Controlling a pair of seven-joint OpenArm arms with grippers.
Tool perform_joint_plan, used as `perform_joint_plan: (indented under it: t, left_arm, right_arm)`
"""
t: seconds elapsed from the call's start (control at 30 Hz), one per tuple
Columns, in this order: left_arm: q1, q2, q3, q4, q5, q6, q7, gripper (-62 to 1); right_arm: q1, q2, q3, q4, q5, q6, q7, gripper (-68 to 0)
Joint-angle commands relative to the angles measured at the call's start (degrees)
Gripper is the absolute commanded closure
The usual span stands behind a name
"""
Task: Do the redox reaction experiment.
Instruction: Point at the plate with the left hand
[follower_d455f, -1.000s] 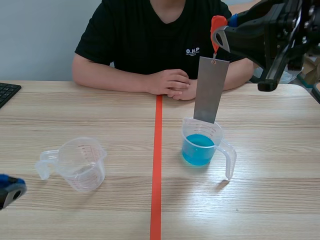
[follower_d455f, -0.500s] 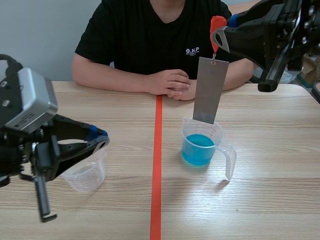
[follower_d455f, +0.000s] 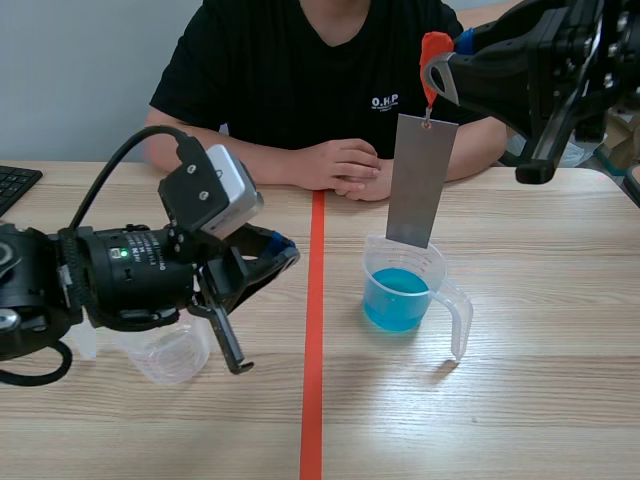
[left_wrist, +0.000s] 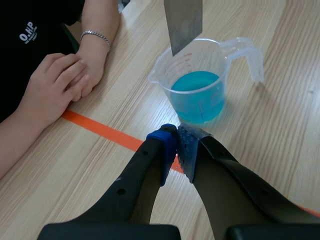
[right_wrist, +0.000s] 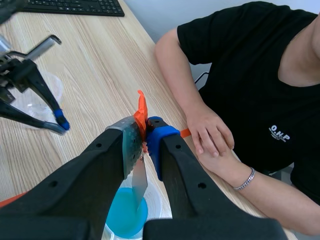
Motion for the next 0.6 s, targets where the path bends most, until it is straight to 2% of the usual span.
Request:
perform_joint_plan:
  t: [0.0,0.1,0.3,0.57]
  left_arm:
    - [-1.4,1.6,0.1,-0.2,1.1,0.0,-0.9,-4.6]
    - [-3.8,4.7,0.9,-3.3,3.3,0.0,-1.0,-4.6]
    - [-7.7,9.1,3.0,-8.5,3.8,0.7,-1.2,-4.6]
    - [-10.9,13.4,6.1,-13.5,7.0,5.7,-3.8,-4.6]
  right_arm:
    - [1.0,0.2,0.2,0.7,0.7,-0.2,1.3,-1.7]
    - [1.0,0.2,0.2,0.7,0.7,-0.2,1.3,-1.7]
    - [1.0,0.2,0.2,0.7,0.7,-0.2,1.3,-1.7]
    - [1.0,0.2,0.2,0.7,0.7,-0.2,1.3,-1.7]
